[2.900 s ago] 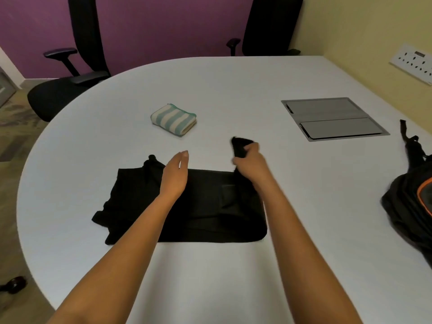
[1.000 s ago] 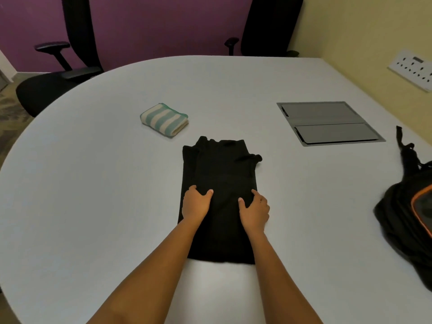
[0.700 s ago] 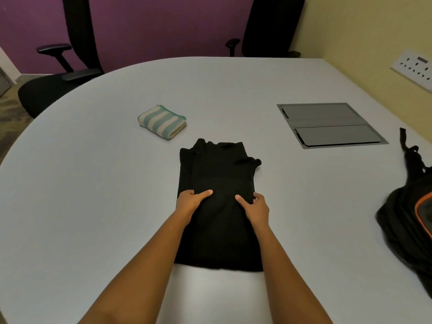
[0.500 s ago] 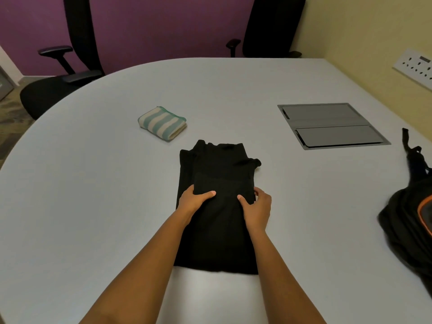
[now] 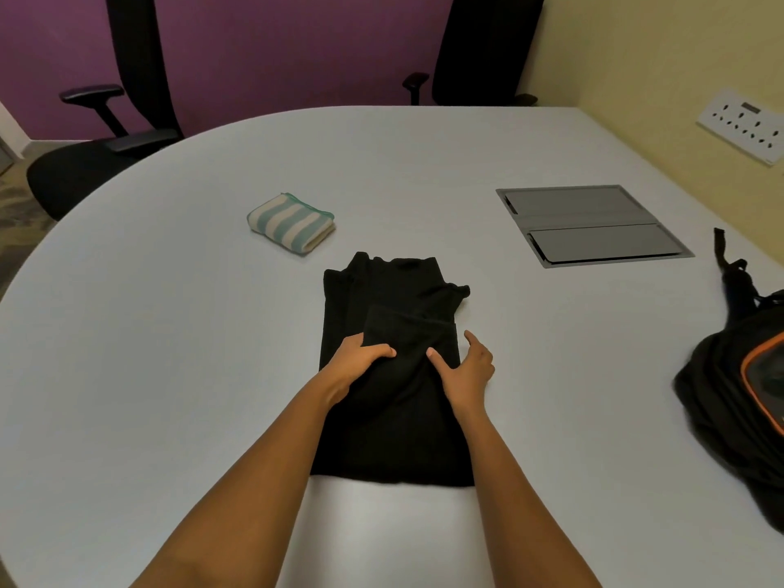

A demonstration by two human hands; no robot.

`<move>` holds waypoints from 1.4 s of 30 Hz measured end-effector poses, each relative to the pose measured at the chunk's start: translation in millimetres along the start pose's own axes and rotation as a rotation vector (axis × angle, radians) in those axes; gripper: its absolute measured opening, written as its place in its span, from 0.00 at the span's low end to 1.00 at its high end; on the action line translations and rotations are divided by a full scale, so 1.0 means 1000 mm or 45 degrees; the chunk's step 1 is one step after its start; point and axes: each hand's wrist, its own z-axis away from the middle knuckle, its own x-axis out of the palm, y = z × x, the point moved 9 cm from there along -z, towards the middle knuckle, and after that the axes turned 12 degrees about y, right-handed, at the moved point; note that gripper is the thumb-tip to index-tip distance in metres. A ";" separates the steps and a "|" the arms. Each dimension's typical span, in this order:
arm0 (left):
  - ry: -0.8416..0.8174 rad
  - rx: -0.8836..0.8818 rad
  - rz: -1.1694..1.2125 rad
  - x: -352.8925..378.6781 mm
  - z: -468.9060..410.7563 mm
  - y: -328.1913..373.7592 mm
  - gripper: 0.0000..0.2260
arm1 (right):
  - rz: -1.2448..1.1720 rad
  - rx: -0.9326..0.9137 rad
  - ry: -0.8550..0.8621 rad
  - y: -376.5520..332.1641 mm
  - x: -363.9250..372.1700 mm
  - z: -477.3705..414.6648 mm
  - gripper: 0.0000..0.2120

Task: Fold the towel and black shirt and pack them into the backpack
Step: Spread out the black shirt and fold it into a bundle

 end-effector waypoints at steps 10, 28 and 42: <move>0.384 0.336 -0.222 -0.027 0.009 0.023 0.16 | 0.260 -0.092 -0.307 0.007 0.019 0.009 0.40; 0.517 0.364 -0.097 -0.051 0.006 0.000 0.21 | -0.215 -0.641 -0.314 -0.062 0.002 0.056 0.11; 0.412 0.278 -0.126 -0.035 0.013 -0.020 0.23 | -0.021 -0.121 -0.497 -0.036 0.031 0.041 0.34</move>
